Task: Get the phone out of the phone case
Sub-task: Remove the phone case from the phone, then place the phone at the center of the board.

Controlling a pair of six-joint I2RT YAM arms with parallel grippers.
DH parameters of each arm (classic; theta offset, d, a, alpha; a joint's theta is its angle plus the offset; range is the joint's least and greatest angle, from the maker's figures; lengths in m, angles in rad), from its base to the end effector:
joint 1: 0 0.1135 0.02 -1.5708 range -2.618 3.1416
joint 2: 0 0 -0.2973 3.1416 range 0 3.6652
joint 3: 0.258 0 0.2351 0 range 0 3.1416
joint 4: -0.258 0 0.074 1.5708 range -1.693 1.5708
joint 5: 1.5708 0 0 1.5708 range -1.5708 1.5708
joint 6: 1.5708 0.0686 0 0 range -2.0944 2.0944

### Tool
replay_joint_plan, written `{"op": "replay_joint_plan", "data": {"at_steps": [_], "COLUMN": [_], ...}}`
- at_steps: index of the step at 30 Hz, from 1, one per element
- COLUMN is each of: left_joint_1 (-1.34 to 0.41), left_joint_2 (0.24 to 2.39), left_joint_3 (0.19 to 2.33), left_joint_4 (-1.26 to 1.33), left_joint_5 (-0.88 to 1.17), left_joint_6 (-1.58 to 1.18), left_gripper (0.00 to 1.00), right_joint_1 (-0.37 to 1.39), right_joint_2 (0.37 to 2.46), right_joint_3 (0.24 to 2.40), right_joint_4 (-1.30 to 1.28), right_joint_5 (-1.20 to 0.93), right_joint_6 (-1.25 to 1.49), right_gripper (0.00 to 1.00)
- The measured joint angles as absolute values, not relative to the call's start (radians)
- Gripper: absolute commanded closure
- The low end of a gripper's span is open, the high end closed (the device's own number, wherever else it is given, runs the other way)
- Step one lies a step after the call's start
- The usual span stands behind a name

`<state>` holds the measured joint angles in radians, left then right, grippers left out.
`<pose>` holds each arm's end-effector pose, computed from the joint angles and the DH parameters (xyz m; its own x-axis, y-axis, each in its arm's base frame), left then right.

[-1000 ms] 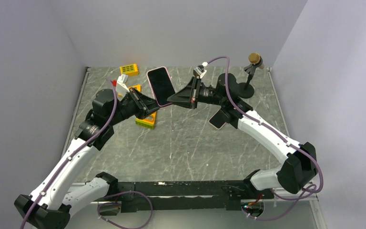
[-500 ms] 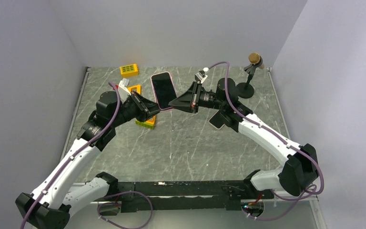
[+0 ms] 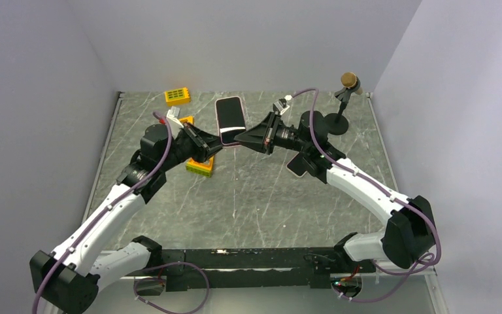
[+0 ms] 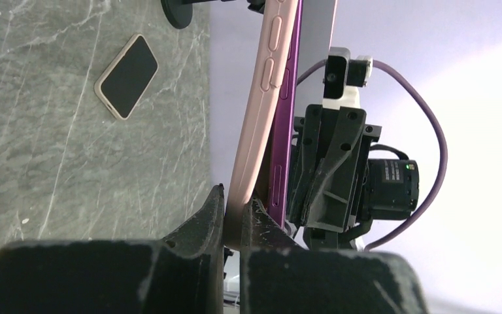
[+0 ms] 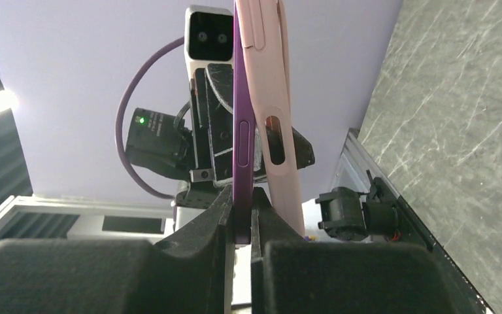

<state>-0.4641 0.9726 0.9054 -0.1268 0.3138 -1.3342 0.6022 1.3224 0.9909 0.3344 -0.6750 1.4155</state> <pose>0.1873 -0.1174 0.3769 -0.7176 -0.6748 -0.1722 -0.0043 0.2515 -0.9679 0.2303 0.2103 0.3848 -0.9453 0.2862 -0.1565 -0.1504 0.0431 0.9877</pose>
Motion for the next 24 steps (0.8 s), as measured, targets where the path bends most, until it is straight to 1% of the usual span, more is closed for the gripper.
{"op": "replay_joint_plan", "data": {"at_steps": [4,11,13,17,20,24], "left_joint_1": [-0.464,-0.464,-0.464,-0.458,-0.438,-0.418], "left_joint_2": [1.025,1.076,1.054,0.972,0.955,0.960], "left_joint_3": [0.913,0.982,0.954,0.818,0.749,0.741], "left_joint_4": [-0.077,-0.056,-0.009,0.071,0.058,0.007], "left_joint_5": [0.297,0.290,0.286,0.231,0.154,0.084], "left_joint_6": [-1.319,-1.134,-1.102,-1.100,-1.111,-1.120], "left_gripper": [1.00,1.00,1.00,1.00,1.00,1.00], "right_joint_1": [0.591,0.573,0.573,0.587,0.601,0.604], "right_joint_2": [1.322,1.324,1.329,1.351,1.351,1.336], "right_joint_3": [0.973,0.945,0.941,0.941,0.955,0.990], "right_joint_4": [0.356,0.476,0.535,0.633,0.648,0.646], "right_joint_5": [-0.641,-0.634,-0.641,-0.698,-0.739,-0.746], "right_joint_6": [1.437,1.567,1.634,1.763,1.815,1.854], "right_gripper": [1.00,1.00,1.00,1.00,1.00,1.00]}}
